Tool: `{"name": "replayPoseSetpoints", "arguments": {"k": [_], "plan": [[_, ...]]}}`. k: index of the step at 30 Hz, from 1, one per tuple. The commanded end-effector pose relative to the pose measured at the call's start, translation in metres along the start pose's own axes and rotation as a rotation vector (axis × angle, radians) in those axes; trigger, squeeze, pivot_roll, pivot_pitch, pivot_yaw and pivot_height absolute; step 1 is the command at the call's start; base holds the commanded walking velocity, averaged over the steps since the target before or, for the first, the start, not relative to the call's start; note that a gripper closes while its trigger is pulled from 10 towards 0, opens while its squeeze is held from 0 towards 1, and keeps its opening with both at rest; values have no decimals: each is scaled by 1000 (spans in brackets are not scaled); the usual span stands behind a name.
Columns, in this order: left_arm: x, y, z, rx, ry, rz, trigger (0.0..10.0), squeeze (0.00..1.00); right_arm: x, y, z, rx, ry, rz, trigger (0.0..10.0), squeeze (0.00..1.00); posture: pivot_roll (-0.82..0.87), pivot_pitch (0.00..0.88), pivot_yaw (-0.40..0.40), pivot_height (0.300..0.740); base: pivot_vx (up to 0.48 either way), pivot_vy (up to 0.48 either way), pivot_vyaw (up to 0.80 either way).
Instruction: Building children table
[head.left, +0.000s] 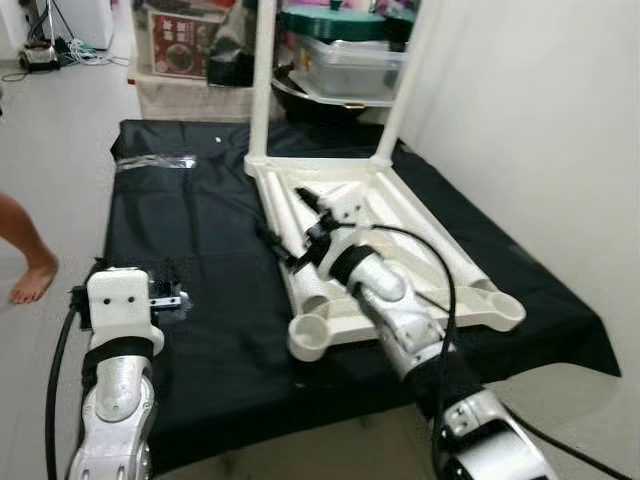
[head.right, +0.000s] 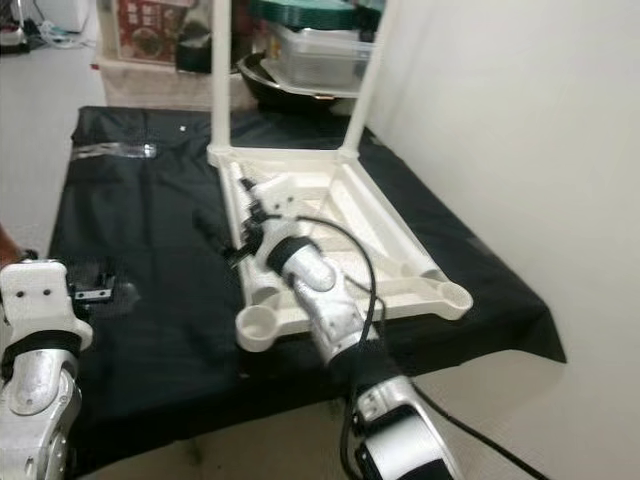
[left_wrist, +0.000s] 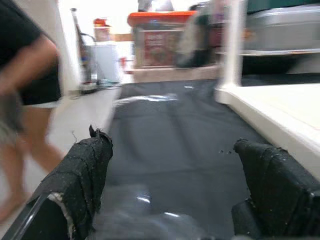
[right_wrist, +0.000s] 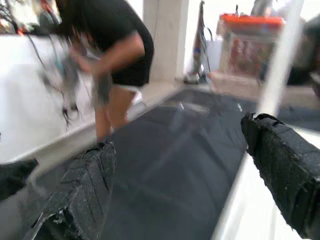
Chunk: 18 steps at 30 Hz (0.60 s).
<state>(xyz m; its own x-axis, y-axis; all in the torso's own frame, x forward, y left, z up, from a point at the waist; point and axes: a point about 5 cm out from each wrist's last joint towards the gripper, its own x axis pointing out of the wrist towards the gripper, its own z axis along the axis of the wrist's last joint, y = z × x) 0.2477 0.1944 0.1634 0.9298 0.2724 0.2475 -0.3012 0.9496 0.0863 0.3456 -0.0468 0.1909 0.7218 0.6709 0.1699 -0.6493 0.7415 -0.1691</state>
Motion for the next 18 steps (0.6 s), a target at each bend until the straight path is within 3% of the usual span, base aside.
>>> {"name": "replayPoseSetpoints", "arguments": {"k": [1, 4, 8, 9, 13, 18], "plan": [[0, -1, 1, 6, -1, -4, 10000, 0, -1, -3, 3, -20, 2, -19, 10000, 0, 124, 0, -146, 740, 0, -480, 0], [0, -1, 1, 7, -4, -4, 10000, 0, -2, -4, 1, -37, 19, -48, 10000, 0, 122, 0, -143, 740, 0, -452, 533], [-1, 0, 1, 3, -2, -5, 10000, 0, -4, -5, 2, 78, 30, -106, 10000, 0, 125, 0, -141, 740, 0, -99, 200], [-1, 1, 1, 1, -1, -5, 10000, 0, -5, -5, 1, 34, 51, -106, 10000, 0, 123, 0, -138, 740, 0, 0, 0], [-1, 1, 1, -2, 0, -6, 10000, 0, -8, -5, -1, 26, 64, -134, 10000, 0, 127, 0, -137, 740, 0, 0, 786], [0, 2, 2, -13, -7, -1, 10000, 0, -11, -11, -4, 29, 89, -199, 10000, 0, 123, 0, -132, 740, 0, 0, 0]]}}
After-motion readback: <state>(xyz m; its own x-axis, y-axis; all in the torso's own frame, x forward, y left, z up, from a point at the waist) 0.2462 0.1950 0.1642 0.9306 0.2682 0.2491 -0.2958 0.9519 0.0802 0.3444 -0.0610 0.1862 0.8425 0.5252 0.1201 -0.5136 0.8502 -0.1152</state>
